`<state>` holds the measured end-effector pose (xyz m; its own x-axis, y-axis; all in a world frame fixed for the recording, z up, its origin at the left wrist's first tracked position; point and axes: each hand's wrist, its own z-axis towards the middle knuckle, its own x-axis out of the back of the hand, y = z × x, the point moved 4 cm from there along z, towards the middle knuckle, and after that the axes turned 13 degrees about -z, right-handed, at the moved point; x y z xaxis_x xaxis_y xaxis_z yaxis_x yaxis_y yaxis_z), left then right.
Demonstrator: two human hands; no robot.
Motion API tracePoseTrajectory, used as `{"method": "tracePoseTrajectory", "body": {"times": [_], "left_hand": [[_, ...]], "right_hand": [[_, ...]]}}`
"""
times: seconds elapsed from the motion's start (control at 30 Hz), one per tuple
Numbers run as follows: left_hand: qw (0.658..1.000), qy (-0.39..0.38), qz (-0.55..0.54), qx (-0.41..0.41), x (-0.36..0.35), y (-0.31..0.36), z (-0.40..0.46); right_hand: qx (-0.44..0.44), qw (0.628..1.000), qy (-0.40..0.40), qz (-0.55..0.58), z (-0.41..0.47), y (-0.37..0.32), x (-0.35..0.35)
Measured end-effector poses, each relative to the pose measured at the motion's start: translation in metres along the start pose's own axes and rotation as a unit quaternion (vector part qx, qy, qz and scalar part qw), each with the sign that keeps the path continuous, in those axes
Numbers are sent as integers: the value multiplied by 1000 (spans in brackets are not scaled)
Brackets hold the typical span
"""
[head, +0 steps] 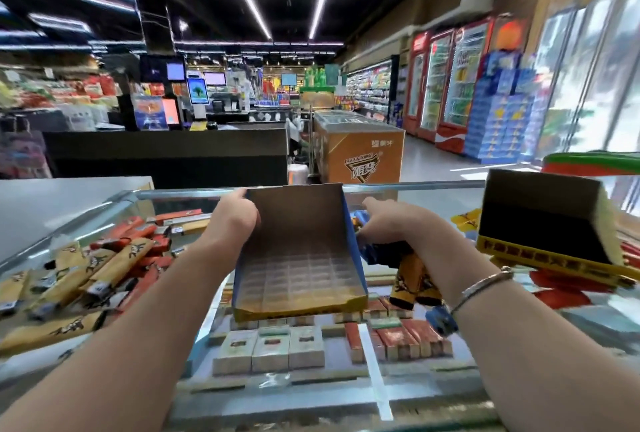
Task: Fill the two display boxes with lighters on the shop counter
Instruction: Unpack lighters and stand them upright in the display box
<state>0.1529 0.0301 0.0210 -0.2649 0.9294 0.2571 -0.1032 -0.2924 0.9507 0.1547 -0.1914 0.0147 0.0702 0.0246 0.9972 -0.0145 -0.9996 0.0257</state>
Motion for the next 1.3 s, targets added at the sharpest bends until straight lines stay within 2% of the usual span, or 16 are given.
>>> {"method": "tracePoseTrajectory", "body": {"times": [0.1, 0.23, 0.37, 0.67, 0.77, 0.87, 0.93, 1.0, 1.07, 1.17, 1.3], "left_hand": [[999, -29, -11, -13, -2, -7, 7], [999, -34, -32, -14, 0, -10, 9], [999, -25, -30, -18, 2, -8, 8], [999, -14, -34, -26, 6, -5, -1], [999, -10, -45, -19, 7, -8, -2], [999, -4, -35, -38, 8, -3, -6], [993, 3, -16, -116, 9, 7, -13], [975, -3, -19, -221, 9, 23, -27], [959, -62, -56, -271, 4, 37, -41], [948, -147, -142, -244, -2, 46, -53], [932, -231, -191, -205, -4, 48, -57]], "right_hand": [[32, 999, -12, 27, -5, -2, -1], [70, 990, -12, 121, -13, -7, -3], [68, 981, 34, 179, -14, -3, 2], [86, 966, 37, 242, -13, 0, 6], [91, 957, 61, 270, -14, 0, 5], [82, 906, 127, 396, -21, 8, 17], [115, 852, 139, 492, -30, 6, 29], [180, 792, 102, 574, -42, -6, 37], [242, 758, 46, 604, -52, -19, 39], [293, 732, -12, 614, -60, -32, 36], [307, 707, -21, 636, -61, -36, 34]]}}
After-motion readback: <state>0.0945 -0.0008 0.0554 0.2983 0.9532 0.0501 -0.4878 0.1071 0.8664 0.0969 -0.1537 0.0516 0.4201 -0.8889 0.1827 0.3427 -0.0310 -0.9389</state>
